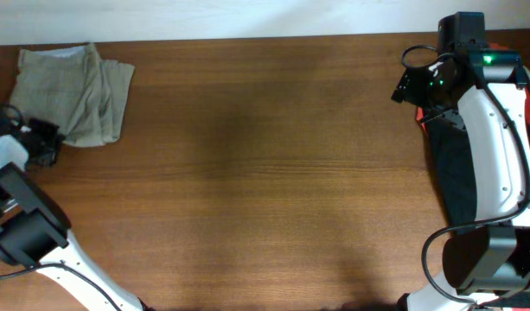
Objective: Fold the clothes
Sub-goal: 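Drag the folded shorts to the table's top-left corner and release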
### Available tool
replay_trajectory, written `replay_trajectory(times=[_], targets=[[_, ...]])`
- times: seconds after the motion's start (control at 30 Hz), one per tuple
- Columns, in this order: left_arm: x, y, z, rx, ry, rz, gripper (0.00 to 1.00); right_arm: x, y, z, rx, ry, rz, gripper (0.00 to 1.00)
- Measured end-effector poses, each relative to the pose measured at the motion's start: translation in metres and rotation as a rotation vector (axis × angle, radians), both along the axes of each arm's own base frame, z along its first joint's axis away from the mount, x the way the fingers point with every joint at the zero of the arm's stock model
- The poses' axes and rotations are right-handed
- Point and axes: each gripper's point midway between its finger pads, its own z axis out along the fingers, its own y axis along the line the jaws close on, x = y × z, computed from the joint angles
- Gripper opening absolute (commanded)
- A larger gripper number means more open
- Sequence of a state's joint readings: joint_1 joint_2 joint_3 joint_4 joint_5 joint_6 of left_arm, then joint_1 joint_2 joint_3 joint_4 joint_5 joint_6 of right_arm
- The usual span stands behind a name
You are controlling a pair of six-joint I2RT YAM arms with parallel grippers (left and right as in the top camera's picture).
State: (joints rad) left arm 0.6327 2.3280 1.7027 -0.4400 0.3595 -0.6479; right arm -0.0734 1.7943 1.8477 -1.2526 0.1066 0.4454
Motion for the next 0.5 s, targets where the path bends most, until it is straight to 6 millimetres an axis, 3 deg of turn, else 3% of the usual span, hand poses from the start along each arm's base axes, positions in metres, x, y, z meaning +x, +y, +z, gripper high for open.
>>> replay_trajectory(times=[0.23,0.27,0.3,0.4,0.5], targets=[[0.029,0.002,0.009,0.174,-0.087,-0.112,0.01,0.0,0.0,0.0,0.0,0.0,0.0,0.99],[0.033,0.002,0.01,0.195,-0.097,-0.122,0.23,0.0,0.0,0.0,0.0,0.0,0.0,0.99],[0.033,0.003,0.009,0.199,-0.098,-0.126,0.57,0.0,0.0,0.0,0.0,0.0,0.0,0.99],[0.036,0.001,0.011,0.207,-0.11,-0.145,0.96,0.0,0.0,0.0,0.0,0.0,0.0,0.99],[0.031,-0.003,0.019,0.196,-0.083,-0.159,0.99,0.0,0.0,0.0,0.0,0.0,0.001,0.99]])
